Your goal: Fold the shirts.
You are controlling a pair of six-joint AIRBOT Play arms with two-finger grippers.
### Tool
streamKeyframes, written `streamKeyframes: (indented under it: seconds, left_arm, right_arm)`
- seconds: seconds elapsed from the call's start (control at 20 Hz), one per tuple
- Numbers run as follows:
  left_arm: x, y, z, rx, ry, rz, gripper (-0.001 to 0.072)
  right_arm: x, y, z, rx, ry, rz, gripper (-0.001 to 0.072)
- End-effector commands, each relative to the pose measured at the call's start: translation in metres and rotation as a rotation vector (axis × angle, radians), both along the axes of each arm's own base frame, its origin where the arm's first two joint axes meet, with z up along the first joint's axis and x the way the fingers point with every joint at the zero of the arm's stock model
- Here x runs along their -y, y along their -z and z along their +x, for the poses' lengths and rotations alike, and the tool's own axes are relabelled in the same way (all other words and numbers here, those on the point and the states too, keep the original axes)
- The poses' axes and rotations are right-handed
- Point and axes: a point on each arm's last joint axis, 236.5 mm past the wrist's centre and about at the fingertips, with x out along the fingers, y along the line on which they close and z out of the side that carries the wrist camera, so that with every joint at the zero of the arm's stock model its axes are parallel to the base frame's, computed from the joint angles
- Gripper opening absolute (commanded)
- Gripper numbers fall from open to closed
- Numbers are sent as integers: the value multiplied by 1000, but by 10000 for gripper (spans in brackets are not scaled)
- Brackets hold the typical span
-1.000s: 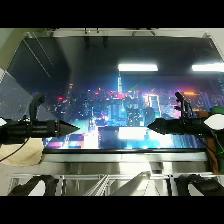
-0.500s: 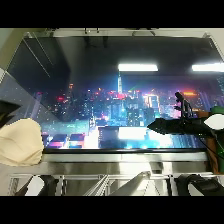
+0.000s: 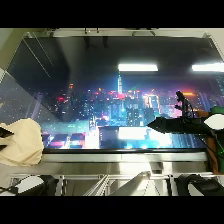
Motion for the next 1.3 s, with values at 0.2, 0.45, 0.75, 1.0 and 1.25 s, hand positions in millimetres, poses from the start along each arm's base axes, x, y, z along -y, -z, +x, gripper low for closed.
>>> streamKeyframes:
  seconds: [0.2,0.45,0.75,1.0,1.25]
  left_arm:
    - [61,-42,106,206,215,-238,18]
    - [234,-282,188,914,638,-617,21]
    - [396,-311,157,907,1094,-640,20]
    - [429,-199,147,567,1298,-401,91]
    - [408,-136,154,342,1258,-337,717]
  right_arm:
    - [-5,-6,1,-3,12,38,22]
    - [-6,-7,2,0,11,42,22]
    - [-6,-7,2,1,15,42,23]
    - [-6,-7,-2,-17,2,48,45]
    - [33,-11,20,-15,136,55,513]
